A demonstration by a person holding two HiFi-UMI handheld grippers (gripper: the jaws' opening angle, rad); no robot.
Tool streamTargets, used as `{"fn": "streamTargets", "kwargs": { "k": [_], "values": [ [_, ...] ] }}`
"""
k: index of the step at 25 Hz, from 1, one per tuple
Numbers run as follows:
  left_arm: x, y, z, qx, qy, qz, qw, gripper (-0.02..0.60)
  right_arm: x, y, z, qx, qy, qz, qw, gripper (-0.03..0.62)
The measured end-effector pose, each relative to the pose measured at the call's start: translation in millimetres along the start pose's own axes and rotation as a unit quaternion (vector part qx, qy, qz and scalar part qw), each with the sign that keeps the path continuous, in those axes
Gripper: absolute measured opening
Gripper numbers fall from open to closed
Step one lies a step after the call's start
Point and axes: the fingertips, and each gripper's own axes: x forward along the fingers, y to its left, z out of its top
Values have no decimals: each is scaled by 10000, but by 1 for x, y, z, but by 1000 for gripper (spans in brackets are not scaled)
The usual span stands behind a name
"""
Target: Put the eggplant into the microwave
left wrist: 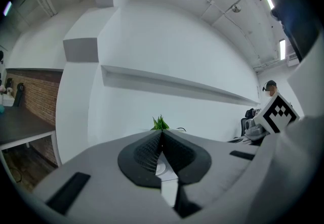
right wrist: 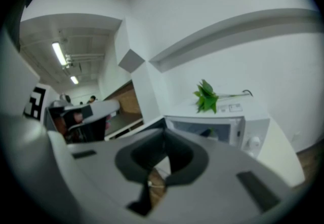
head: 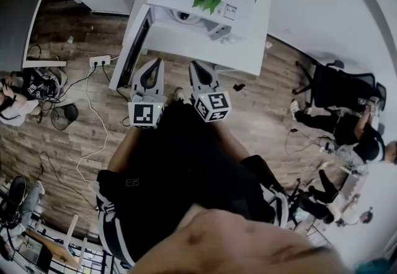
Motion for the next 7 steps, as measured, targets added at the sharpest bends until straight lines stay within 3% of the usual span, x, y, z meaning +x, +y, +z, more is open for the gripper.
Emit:
{"fn": "streamTargets", "kwargs": {
  "k": [7],
  "values": [
    [4,0,4,-102,-7,46,9999,32,-3,-1,5,-46,-6,-22,10000,35]
  ]
}}
